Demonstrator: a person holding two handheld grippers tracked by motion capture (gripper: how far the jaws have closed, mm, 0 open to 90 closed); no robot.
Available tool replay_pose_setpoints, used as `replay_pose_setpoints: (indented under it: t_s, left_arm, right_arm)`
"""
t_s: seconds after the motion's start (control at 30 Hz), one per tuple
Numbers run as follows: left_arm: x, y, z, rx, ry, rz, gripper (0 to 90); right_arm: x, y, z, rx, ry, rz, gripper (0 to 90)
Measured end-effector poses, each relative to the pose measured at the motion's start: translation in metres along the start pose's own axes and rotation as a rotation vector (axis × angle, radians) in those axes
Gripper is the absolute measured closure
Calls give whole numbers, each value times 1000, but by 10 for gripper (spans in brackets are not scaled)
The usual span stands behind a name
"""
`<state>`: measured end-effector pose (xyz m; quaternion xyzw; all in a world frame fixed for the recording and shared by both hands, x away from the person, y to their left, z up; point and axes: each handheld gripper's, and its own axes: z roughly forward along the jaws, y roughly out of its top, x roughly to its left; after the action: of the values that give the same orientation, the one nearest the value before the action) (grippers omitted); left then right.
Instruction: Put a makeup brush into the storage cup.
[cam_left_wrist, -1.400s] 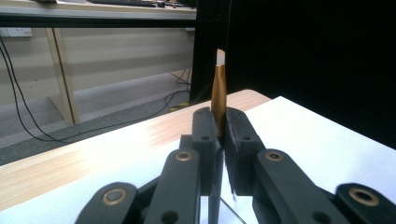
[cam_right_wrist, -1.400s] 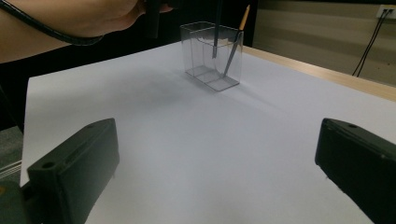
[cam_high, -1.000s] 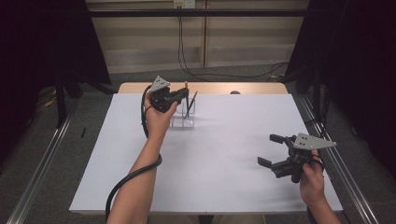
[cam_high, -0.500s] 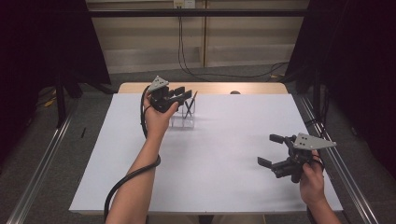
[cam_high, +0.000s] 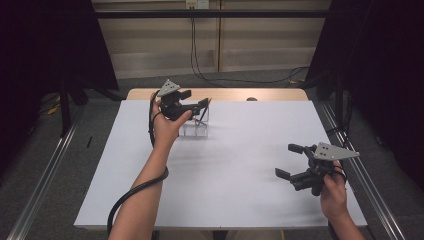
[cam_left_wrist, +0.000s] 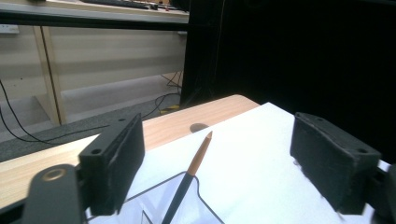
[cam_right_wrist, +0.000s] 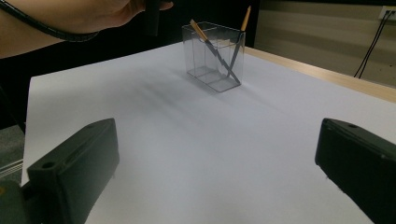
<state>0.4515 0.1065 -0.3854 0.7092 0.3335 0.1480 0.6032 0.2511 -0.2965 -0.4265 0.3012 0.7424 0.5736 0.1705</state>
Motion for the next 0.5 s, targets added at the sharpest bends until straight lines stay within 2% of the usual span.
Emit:
replay_pose_setpoints:
  t_s: [0.5]
  left_arm:
    - [-3,3,-6,-13,-5,2,108]
  right_arm:
    - [0,0,-1,-4,-2,3,0]
